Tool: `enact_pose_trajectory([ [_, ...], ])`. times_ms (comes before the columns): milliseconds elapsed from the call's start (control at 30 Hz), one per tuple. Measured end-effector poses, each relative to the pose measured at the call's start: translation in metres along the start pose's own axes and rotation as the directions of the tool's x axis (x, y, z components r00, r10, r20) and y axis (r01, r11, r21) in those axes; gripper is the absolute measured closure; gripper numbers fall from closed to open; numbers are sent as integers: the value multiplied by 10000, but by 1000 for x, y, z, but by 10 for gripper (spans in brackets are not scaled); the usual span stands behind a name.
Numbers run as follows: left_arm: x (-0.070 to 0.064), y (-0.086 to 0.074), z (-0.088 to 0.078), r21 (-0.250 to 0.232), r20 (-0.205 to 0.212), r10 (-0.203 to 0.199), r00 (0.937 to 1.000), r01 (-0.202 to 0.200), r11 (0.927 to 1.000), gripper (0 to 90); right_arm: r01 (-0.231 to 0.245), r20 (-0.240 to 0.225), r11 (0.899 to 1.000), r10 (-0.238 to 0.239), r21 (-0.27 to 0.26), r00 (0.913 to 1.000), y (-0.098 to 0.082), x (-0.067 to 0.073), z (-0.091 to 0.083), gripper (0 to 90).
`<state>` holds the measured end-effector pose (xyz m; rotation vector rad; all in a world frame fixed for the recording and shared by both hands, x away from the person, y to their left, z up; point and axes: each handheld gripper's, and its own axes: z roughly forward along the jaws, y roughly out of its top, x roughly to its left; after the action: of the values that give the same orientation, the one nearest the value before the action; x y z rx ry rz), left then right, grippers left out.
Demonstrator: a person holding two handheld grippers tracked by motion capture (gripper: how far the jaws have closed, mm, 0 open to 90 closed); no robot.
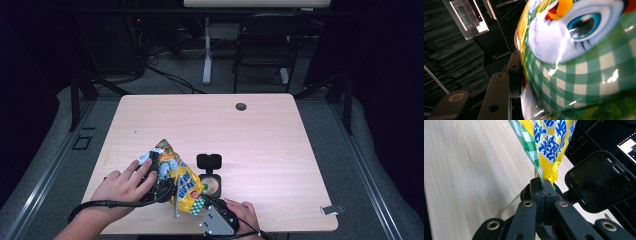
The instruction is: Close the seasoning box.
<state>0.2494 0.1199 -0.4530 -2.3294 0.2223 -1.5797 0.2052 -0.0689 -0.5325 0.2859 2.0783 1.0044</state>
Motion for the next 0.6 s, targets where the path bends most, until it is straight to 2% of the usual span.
enact_pose_trajectory([
  [267, 1, 1, -1, 4, -142, 88, 9999, -88, 10000, 636, -15, -19, 10000, 15, 50, 10000, 0, 0, 0, 900],
  [600, 3, 2, -2, 26, -54, 176, 9998, -176, 9998, 637, 22, -8, 10000, -22, 31, 10000, -1, -1, 0, 900],
])
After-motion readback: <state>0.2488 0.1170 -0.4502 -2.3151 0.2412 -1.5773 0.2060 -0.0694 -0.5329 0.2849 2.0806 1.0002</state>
